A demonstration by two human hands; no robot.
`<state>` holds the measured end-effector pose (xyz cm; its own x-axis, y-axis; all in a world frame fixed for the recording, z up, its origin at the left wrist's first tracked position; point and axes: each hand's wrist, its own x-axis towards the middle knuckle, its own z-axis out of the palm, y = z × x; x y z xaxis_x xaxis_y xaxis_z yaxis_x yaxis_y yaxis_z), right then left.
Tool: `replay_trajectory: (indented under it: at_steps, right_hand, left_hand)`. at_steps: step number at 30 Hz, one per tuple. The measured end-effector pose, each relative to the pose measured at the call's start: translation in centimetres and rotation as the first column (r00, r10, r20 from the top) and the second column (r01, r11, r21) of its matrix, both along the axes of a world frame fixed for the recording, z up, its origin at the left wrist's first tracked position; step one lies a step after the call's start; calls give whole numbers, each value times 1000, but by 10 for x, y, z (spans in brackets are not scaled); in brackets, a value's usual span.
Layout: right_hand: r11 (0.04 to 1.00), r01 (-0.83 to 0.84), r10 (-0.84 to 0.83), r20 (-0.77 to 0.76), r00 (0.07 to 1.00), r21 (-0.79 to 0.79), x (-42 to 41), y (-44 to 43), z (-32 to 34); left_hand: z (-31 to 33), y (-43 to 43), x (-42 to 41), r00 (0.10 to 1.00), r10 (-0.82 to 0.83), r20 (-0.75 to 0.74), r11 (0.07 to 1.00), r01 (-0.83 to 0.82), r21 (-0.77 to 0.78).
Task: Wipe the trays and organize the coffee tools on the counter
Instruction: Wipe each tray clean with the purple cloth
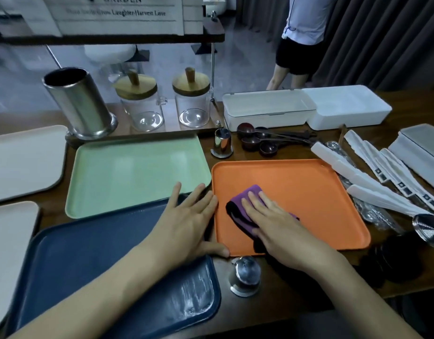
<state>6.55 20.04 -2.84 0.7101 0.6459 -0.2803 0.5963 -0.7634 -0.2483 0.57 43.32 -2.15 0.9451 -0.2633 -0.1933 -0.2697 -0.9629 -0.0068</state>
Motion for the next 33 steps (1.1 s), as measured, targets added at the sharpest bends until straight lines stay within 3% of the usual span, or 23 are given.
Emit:
replay_trajectory:
  at_steps: [4, 9, 16, 22, 26, 29, 33]
  right_hand:
    - [998, 53, -54, 29, 998, 33, 16, 30, -4]
    - [976, 194, -202, 75, 977, 102, 37, 48, -5]
    - [936, 319, -336, 115, 935, 147, 14, 7, 2]
    - [907, 341, -366, 61, 929, 249, 0, -29, 3]
    - [883, 256, -343, 169, 924, 393, 6, -39, 4]
    - [851, 176, -324, 231, 917, 495, 5, -54, 15]
    - [797, 39, -251, 272, 929, 602, -9, -95, 29]
  left_hand:
    - [-5, 1, 0, 997, -26, 71, 999, 27, -21]
    - [0, -2, 2, 1000, 6, 21, 999, -7, 31]
    - [5, -3, -4, 998, 68, 2, 984, -67, 168]
    - [9, -5, -7, 986, 156, -52, 982, -149, 115]
    - [14, -14, -19, 968, 249, -20, 966, -247, 77]
    - [20, -23, -35, 929, 355, 107, 934, -349, -70]
    - [40, -67, -67, 780, 532, 329, 823, -385, -418]
